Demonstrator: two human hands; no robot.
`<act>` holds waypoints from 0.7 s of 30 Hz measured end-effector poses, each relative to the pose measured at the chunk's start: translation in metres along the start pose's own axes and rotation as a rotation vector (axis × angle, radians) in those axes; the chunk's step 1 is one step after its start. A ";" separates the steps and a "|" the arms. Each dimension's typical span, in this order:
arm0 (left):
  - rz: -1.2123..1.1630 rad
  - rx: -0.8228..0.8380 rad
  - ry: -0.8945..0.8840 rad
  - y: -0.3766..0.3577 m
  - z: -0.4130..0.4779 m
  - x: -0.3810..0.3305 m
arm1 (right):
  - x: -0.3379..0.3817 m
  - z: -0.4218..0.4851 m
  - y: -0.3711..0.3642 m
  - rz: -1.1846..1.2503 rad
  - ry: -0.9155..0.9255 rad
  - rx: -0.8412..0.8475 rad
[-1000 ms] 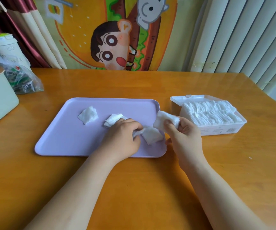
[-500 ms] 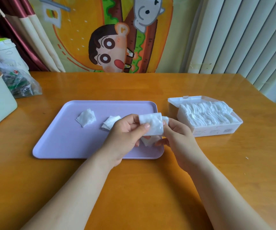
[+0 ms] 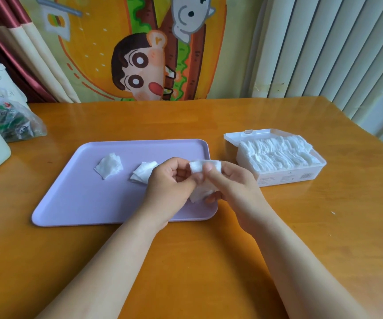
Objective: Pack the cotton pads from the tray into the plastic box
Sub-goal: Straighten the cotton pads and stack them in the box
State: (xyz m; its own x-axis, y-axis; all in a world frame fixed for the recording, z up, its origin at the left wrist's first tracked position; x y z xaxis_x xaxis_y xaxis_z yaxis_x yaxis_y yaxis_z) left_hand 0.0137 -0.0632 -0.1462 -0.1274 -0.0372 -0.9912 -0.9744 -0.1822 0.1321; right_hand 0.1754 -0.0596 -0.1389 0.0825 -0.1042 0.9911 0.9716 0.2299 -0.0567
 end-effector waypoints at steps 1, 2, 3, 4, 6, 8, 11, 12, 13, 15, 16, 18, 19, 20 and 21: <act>0.057 -0.013 -0.026 -0.001 0.000 0.000 | -0.003 0.000 0.002 -0.014 0.016 -0.049; 0.143 -0.029 -0.074 0.001 0.001 0.001 | -0.008 0.002 0.005 -0.014 0.019 -0.110; 0.250 -0.036 -0.137 0.003 0.001 0.003 | -0.011 0.002 0.007 0.000 0.010 -0.157; 0.354 -0.031 -0.205 0.006 0.002 0.005 | -0.013 0.003 0.009 0.013 0.000 -0.184; 0.526 -0.004 -0.310 0.011 0.003 0.010 | -0.014 0.004 0.011 0.037 -0.014 -0.197; 0.635 0.037 -0.311 0.015 0.003 0.012 | -0.013 0.005 0.011 0.064 -0.025 -0.213; 0.759 0.121 -0.265 0.015 0.002 0.015 | -0.014 0.004 0.012 0.074 -0.027 -0.240; 0.788 0.133 -0.277 0.014 0.002 0.015 | -0.014 0.004 0.012 0.069 -0.017 -0.234; 0.802 0.131 -0.297 0.014 0.002 0.015 | -0.013 0.004 0.012 0.073 -0.005 -0.225; 0.815 0.101 -0.351 0.014 0.002 0.016 | -0.012 0.003 0.010 0.095 0.011 -0.217; 0.825 0.086 -0.374 0.015 0.002 0.016 | -0.012 0.003 0.010 0.105 0.014 -0.213; 0.832 0.068 -0.400 0.018 0.003 0.017 | -0.011 0.002 0.010 0.126 0.006 -0.207; 0.831 0.062 -0.406 0.019 0.003 0.018 | -0.011 0.002 0.010 0.141 -0.002 -0.206; 0.832 0.058 -0.410 0.020 0.003 0.018 | -0.011 0.002 0.011 0.153 -0.008 -0.210; 0.831 0.053 -0.414 0.021 0.002 0.019 | -0.012 0.003 0.010 0.161 -0.013 -0.212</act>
State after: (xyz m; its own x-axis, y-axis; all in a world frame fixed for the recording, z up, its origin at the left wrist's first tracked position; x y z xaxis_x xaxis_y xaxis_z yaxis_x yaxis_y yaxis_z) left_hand -0.0097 -0.0657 -0.1619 -0.8344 0.2201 -0.5052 -0.5462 -0.2089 0.8112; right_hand 0.1839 -0.0533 -0.1507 0.2380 -0.0696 0.9688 0.9711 0.0340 -0.2361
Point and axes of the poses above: each hand's wrist, its own z-axis towards the middle knuckle, its own y-axis out of the back of the hand, x = y × z, the point moved 2 cm from there along z, towards the middle knuckle, and after that the axes turned 5 degrees about y, right-handed, at the moved point
